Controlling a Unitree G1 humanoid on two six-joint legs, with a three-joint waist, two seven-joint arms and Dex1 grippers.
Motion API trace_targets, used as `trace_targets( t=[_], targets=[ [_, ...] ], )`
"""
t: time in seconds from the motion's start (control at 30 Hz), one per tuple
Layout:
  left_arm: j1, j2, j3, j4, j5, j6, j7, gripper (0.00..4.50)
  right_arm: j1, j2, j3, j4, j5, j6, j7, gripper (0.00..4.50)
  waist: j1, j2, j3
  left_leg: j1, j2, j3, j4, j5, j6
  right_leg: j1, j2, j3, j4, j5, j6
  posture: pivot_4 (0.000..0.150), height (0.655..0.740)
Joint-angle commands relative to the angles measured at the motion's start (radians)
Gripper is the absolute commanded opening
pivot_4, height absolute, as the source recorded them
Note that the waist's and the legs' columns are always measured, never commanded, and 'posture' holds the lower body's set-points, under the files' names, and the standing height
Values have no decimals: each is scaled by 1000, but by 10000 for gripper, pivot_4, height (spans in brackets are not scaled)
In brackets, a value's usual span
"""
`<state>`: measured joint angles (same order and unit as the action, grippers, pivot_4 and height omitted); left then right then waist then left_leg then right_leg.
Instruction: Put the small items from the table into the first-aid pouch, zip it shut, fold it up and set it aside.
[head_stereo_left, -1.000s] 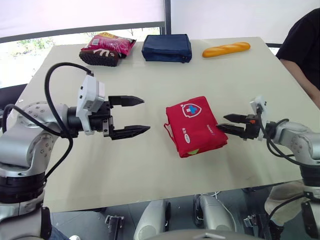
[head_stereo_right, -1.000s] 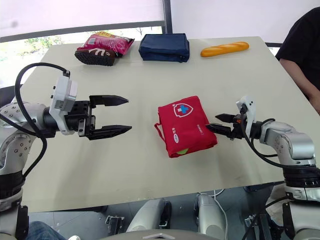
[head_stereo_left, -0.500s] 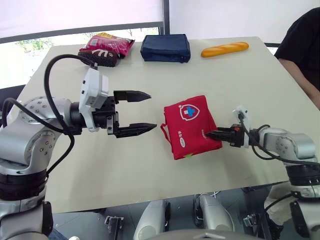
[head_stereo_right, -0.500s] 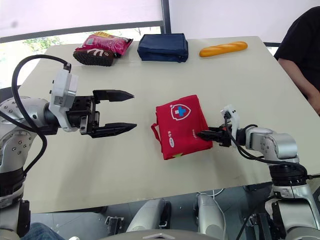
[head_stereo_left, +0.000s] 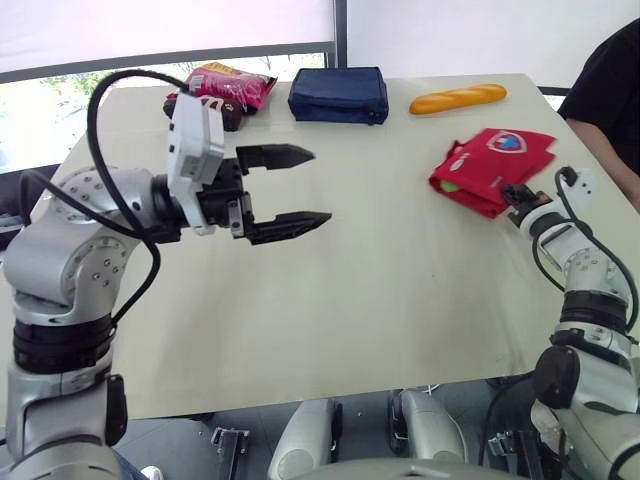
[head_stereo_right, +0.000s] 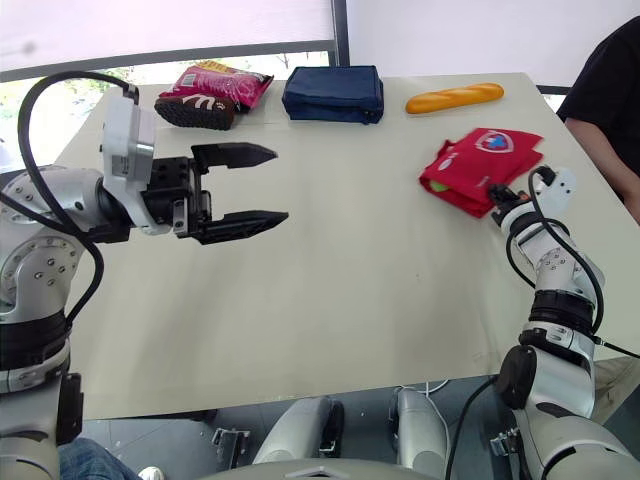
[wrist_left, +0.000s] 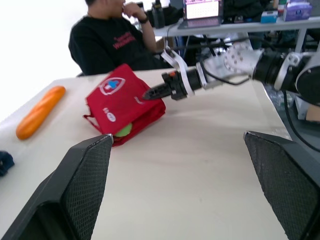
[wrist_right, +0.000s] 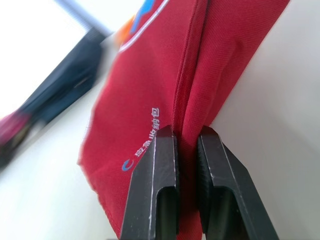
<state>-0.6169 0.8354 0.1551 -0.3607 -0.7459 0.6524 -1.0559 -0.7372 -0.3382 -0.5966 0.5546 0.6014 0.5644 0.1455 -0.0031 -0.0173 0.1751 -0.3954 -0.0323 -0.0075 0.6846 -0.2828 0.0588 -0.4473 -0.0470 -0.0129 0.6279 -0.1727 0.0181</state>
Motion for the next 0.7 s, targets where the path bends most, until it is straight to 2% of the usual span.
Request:
trace_targets(
  t=[0.03, 0.1, 0.13, 0.17, 0.2, 0.23, 0.27, 0.37, 0.4, 0.5, 0.7],
  targets=[
    [-36, -9, -2, 11, 5, -8, 23, 45000, -12, -30, -6, 33, -16, -67, 1, 72, -7, 0, 0, 0, 0, 0, 0, 0, 0, 0, 0, 0, 0, 0, 0, 1500, 7397],
    [-37, -12, -9, 12, 11, -13, 26, 45000, 18, -44, 14, 25, -22, -62, 36, 9582, -12, 0, 0, 0, 1, 0, 0, 0, 0, 0, 1, 0, 0, 0, 0, 1500, 7397],
    [-35, -11, -10, 12, 13, -14, 26, 45000, 46, -52, 30, -8, -23, -54, 65, 11702, -12, 0, 0, 0, 1, 0, 0, 0, 0, 0, 1, 0, 1, 0, 0, 1500, 7397],
    [-32, -11, -11, 10, 14, -13, 27, 45000, 65, -58, 39, -33, -22, -48, 84, 17167, -11, 0, 0, 0, 1, 0, 0, 0, 0, 0, 1, 0, 1, 0, 0, 1500, 7397],
    [-28, -10, -8, 10, 13, -10, 29, 45000, 90, -65, 55, -67, -28, -46, 102, 19238, -10, 0, 0, 0, 1, 0, 0, 0, 0, 0, 1, 0, 1, 0, 0, 1500, 7397],
    [-15, -7, -4, 8, 15, -6, 35, 45000, 132, -78, 71, -127, -27, -31, 126, 25652, -11, 0, 0, 0, 1, 0, 0, 0, 0, 0, 1, 0, 0, 0, 0, 1500, 7397],
    [8, -3, -1, 5, 25, -6, 43, 45000, 191, -99, 89, -209, -23, -13, 162, 28641, -10, 1, 0, 0, 1, 0, 0, 0, 0, 0, 1, 1, 0, 0, 0, 1500, 7397],
    [85, -10, 20, 1, 39, 7, 101, 45000, 363, -168, 133, -420, -32, -7, 264, 42892, -9, 2, -1, 0, 1, 0, 0, 0, 1, 0, 0, 1, 1, 0, 0, 1500, 7397],
    [108, -15, 27, -2, 40, 6, 118, 45000, 409, -190, 147, -464, -40, -26, 304, 44329, -9, 2, 0, 0, 1, 0, 0, -1, 1, 0, 0, 1, 1, 0, 0, 1500, 7397],
    [232, -46, 78, -7, 44, 3, 184, 45000, 630, -294, 193, -623, -113, -213, 524, 44329, -9, 3, -1, 1, 1, 0, 0, -2, 3, 1, 1, 1, 1, 0, 1, 1500, 7397],
    [536, -75, 184, 38, 126, -122, 190, 45000, 885, -342, 93, -742, -72, -428, 761, 44329, -10, 5, -2, 5, 4, 2, -1, -2, 4, 3, 3, 2, -1, -1, 1, 1500, 7397]
  ],
)
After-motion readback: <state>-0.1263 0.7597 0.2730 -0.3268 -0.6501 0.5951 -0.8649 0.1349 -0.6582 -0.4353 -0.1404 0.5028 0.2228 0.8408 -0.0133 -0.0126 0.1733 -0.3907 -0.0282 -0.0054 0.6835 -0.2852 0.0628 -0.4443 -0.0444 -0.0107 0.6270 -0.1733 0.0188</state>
